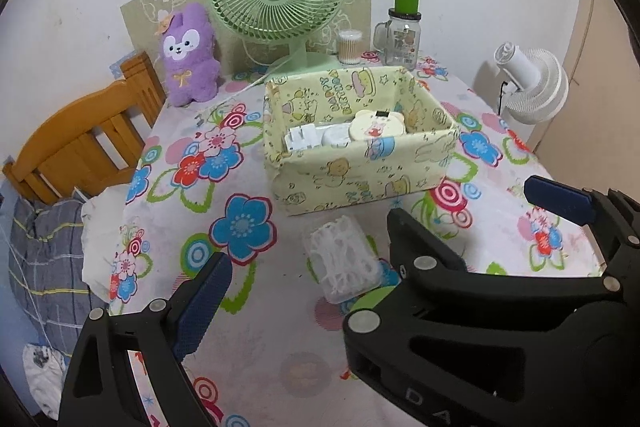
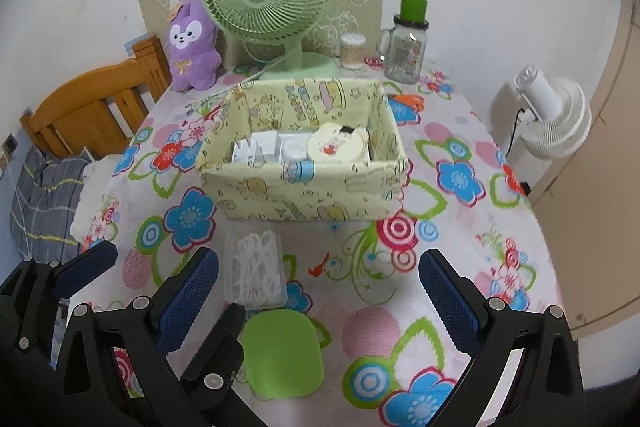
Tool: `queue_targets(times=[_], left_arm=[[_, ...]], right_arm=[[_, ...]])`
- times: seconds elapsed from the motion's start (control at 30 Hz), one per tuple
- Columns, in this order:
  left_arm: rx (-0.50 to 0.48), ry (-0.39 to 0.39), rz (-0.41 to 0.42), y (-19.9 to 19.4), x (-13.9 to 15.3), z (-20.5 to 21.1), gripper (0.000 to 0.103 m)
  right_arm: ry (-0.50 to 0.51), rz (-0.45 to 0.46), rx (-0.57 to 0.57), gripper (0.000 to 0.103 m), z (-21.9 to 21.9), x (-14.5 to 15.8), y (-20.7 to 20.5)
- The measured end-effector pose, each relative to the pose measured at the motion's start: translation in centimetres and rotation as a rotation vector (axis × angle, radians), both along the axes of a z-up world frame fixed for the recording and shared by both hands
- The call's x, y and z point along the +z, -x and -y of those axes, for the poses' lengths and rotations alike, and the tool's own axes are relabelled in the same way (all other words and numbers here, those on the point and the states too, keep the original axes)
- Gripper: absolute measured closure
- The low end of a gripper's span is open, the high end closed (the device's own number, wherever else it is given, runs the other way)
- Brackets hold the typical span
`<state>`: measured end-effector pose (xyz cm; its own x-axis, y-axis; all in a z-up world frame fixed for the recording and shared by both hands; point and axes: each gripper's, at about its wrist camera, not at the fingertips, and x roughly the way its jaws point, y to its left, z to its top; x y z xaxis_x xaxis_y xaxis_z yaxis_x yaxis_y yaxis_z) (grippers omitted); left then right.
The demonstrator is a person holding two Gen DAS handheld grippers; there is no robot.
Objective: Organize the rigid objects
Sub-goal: 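Move the right tool to the green case while the left tool approaches the floss-pick box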
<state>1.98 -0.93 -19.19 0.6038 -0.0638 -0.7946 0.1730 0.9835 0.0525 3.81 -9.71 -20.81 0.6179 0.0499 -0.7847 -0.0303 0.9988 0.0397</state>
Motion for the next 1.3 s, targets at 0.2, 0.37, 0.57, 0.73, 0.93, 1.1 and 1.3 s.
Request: queue_targets(times=[0.2,0.37,0.57,0.73,0.93,1.1,1.3], left_arm=[[0.007,-0.001,-0.016,0.6,-2.1,-0.7,0.008],[0.014,-0.004,-0.031,1.1,-4.1,-1.1,0.008],[0.028,-0.031,-0.035,1.7,-6.2,-1.5,0.009],[0.03,-0.022,-0.05,1.8,-7.6,-1.9,0.009],[0.016,-0.025,-0.086,2.1,-9.0,-2.2,0.011],[0.021,-0.033,-0.119,2.6,-10.2,-2.8,0.013],[0.016,-0.041,-0.14,3.0,-11.0,-3.0,0.015]], right_arm=[[0.0,-0.018,0.019,0.001,-0.8,-2.2,0.5],[0.002,-0.043,0.036,0.001,-1.3,-4.5,0.9],[0.027,-0.078,0.054,0.001,-1.8,-6.7,1.0],[0.04,-0.1,0.067,0.001,-2.1,-7.9,0.9],[0.038,-0.142,0.074,0.001,-2.6,-9.7,1.0],[0.049,-0.174,0.091,0.002,-3.2,-11.2,1.2],[0.066,-0.206,0.084,0.004,-3.4,-12.2,1.4]])
